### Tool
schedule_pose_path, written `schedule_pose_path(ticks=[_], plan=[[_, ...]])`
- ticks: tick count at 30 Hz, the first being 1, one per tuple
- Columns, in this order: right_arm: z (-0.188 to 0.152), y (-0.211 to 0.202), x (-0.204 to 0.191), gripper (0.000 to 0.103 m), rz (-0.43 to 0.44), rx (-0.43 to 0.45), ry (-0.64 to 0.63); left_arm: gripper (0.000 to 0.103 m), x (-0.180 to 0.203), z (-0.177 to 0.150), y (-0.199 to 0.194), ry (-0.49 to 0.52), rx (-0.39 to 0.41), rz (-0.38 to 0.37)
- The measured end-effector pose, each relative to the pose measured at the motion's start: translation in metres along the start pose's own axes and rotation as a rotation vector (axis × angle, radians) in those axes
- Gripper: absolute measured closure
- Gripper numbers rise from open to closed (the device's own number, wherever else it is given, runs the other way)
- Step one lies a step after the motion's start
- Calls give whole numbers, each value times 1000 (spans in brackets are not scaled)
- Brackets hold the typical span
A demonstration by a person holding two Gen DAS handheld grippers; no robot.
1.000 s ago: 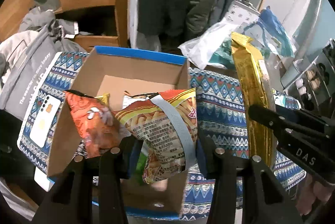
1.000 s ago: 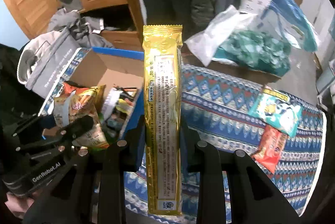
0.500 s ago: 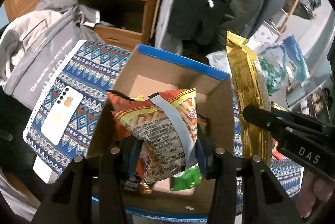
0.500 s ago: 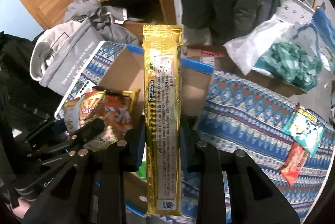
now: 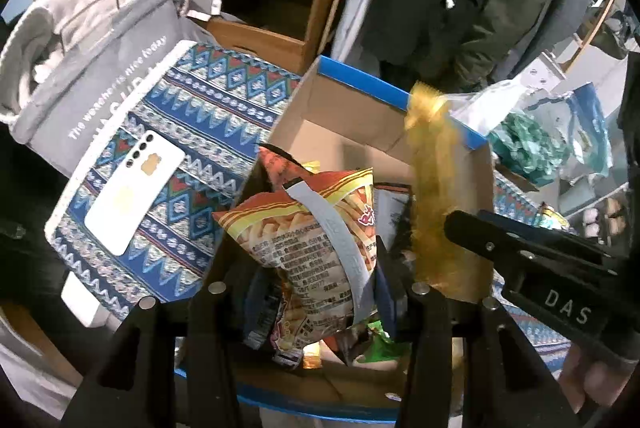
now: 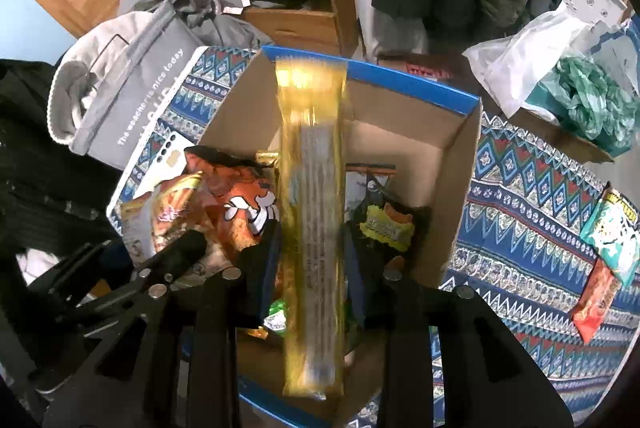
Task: Organize snacks
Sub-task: 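Drop the gold bar into the box with the right tool while the left tool releases its bag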
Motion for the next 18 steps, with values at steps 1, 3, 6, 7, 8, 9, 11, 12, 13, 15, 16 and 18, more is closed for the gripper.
schedule_pose_path(ticks=[1,3,6,7,8,9,11,12,13,15,16,18], plan=[[0,-1,-1,57,-5,2,-5,49,0,0,-1,2,13,11],[1,-5,1,48,-35,13,-8,41,-2,2,-4,-2,35,36],[2,-12,5,42,-54,35,-8,35,-2,4,-8,-8,45,23],[2,-16,7,42,-56,41,-5,32,-2,4,-10,-8,47,20],[1,-19,8,42,-60,47,-5,30,-1,4,-12,-6,52,17],[1,-22,9,41,-68,51,-7,29,0,4,-13,-3,57,16],[1,-26,12,35,-83,56,-18,29,3,3,-16,9,66,19],[0,-29,13,34,-96,61,-25,27,4,2,-17,13,66,19],[-2,-31,14,33,-105,64,-28,26,6,1,-18,17,66,18],[-5,-36,18,33,-122,72,-36,26,11,-1,-20,25,66,12],[-7,-37,20,33,-126,73,-38,26,12,-2,-20,29,65,10],[-11,-40,24,33,-131,70,-44,26,18,-6,-21,39,60,5]])
Point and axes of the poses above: each gripper's, at about its wrist camera, not at the fingertips, and y roughly the way its jaws point, x to its right, z to its top, the point moved 4 cm from there along y, roughly the way its jaws point, and after that the axes turned 12 degrees about -y, right-handed, at the moved point
